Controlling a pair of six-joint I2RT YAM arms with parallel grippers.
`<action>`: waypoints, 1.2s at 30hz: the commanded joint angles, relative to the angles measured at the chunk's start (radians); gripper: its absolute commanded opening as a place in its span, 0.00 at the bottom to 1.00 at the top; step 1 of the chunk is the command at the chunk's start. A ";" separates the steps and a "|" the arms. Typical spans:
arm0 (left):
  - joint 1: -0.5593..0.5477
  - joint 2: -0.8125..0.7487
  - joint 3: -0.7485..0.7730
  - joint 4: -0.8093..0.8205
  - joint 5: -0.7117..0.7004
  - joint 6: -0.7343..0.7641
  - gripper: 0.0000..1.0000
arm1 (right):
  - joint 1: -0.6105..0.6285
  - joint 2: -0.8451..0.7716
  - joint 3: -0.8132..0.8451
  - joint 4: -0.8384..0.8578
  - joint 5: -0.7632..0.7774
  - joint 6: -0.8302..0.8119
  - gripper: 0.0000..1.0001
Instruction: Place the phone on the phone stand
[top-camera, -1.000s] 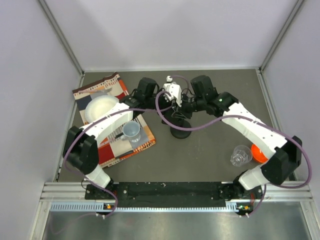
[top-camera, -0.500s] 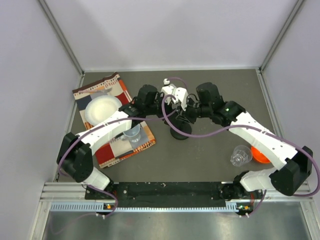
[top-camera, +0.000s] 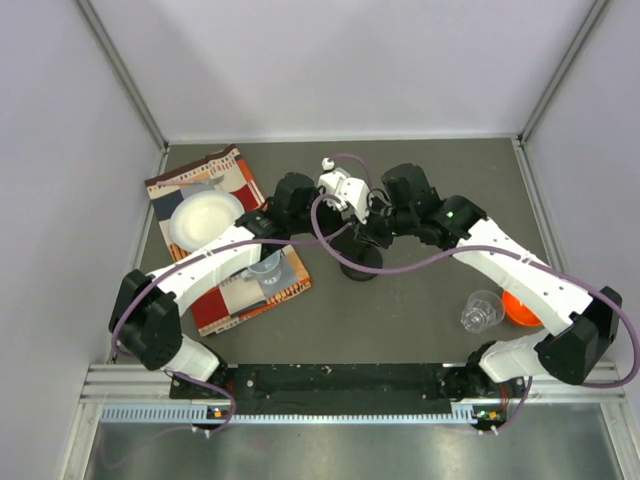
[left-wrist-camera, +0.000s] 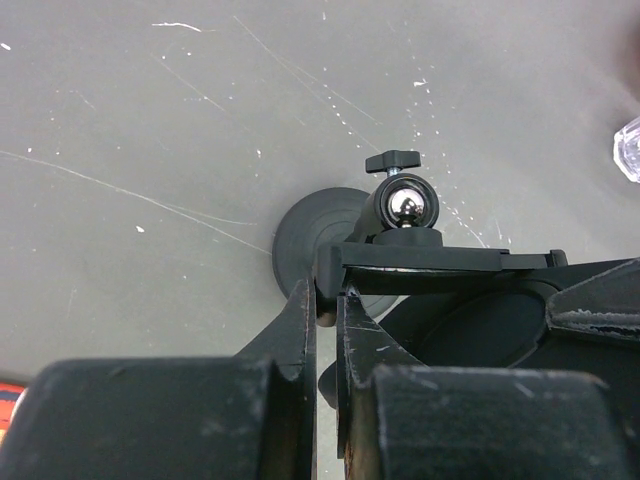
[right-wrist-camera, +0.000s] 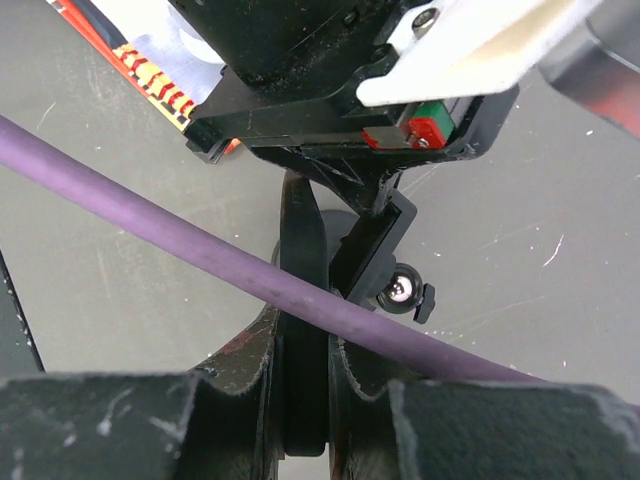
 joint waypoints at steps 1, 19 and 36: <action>0.094 -0.060 0.050 0.097 -0.451 0.031 0.00 | 0.015 0.005 -0.001 -0.470 0.117 0.049 0.00; 0.073 -0.080 -0.032 0.180 -0.186 -0.102 0.00 | 0.058 0.027 0.067 -0.091 -0.035 0.177 0.00; -0.032 -0.071 0.048 0.164 -0.672 0.030 0.00 | 0.166 0.177 0.209 -0.626 0.209 0.191 0.00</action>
